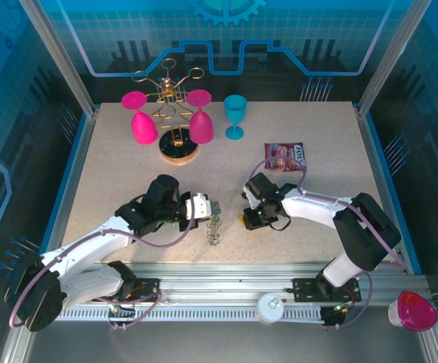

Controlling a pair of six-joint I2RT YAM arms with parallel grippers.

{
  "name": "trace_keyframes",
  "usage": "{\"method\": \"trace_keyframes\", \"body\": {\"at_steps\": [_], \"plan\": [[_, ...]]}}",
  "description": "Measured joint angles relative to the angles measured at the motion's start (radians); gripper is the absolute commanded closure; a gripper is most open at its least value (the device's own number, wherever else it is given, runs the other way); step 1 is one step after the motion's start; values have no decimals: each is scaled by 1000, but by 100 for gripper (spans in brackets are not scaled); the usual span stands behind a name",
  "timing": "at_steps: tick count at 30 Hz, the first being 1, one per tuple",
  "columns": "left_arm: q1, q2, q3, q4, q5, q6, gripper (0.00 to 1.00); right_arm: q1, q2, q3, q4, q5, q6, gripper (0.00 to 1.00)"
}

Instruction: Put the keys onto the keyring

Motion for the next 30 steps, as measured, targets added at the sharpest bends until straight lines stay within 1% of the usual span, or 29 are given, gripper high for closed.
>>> {"method": "trace_keyframes", "body": {"at_steps": [4, 7, 9, 10, 17, 23, 30], "plan": [[0, 0, 0, 0, 0, 1, 100, 0, 5, 0, 0, 0, 0, 85], [0, 0, 0, 0, 0, 2, 100, 0, 5, 0, 0, 0, -3, 90], [0, 0, 0, 0, 0, 2, 100, 0, 5, 1, 0, 0, -8, 95], [0, 0, 0, 0, 0, 2, 100, 0, 5, 2, 0, 0, -6, 100], [0, -3, 0, 0, -3, 2, 100, 0, -25, 5, 1, 0, -31, 100], [0, -42, 0, 0, -24, 3, 100, 0, -187, -26, 33, -22, -131, 100], [0, -78, 0, 4, -53, 21, 100, 0, -392, -80, 108, -134, -322, 100]]}}
